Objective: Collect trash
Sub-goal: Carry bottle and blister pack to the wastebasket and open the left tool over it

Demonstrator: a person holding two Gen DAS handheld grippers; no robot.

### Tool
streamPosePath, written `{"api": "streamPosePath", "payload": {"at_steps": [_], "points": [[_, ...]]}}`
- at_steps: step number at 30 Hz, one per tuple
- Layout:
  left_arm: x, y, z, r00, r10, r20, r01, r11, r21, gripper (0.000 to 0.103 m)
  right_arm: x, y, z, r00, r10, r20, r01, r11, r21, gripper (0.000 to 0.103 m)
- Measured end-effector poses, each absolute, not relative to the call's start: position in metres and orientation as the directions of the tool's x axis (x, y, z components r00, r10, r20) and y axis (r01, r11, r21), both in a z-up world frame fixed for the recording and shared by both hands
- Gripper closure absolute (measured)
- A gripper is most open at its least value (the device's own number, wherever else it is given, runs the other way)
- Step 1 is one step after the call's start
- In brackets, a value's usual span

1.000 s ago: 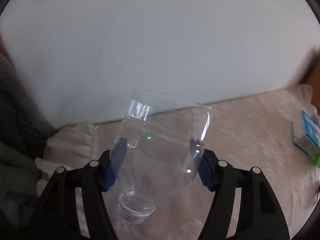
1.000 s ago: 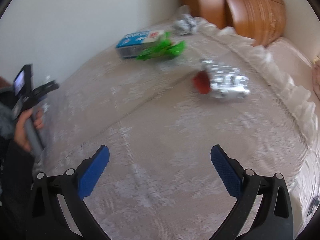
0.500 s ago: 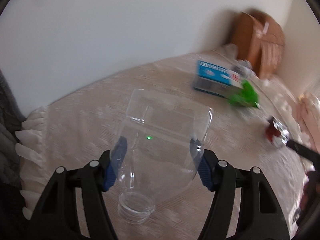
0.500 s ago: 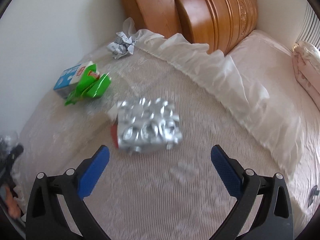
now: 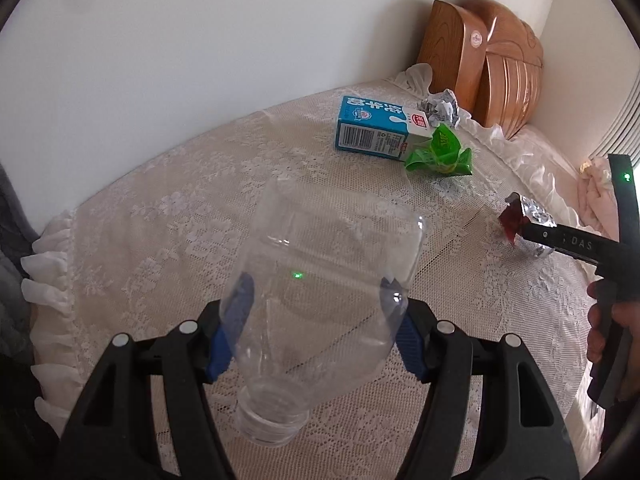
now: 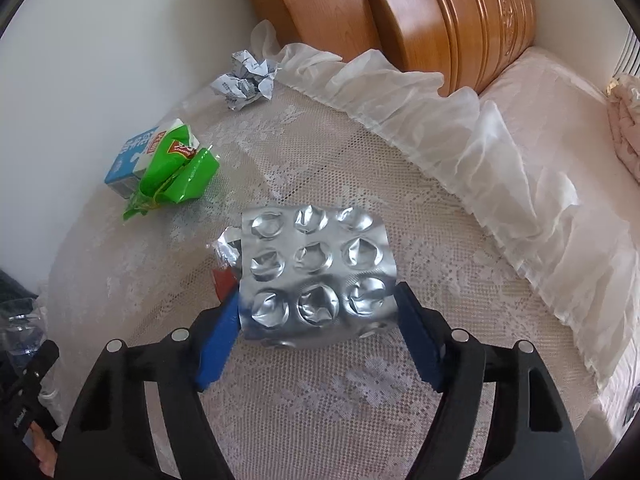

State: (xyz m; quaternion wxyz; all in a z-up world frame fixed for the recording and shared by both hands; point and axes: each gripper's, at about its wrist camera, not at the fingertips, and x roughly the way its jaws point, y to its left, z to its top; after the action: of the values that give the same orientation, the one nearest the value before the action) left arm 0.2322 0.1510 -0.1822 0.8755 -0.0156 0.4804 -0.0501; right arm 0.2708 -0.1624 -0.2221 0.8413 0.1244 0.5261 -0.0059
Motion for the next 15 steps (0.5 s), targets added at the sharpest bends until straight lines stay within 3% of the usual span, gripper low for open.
{"api": "streamPosePath", "payload": {"at_steps": [15], "points": [[0.186,0.134,-0.157,0.557,-0.142,-0.818,0.122,0.989,-0.088,0.04,0.177,-0.154,-0.164,0.577,0.123,-0.807,0.111,0.968,0.227,0.029]]}}
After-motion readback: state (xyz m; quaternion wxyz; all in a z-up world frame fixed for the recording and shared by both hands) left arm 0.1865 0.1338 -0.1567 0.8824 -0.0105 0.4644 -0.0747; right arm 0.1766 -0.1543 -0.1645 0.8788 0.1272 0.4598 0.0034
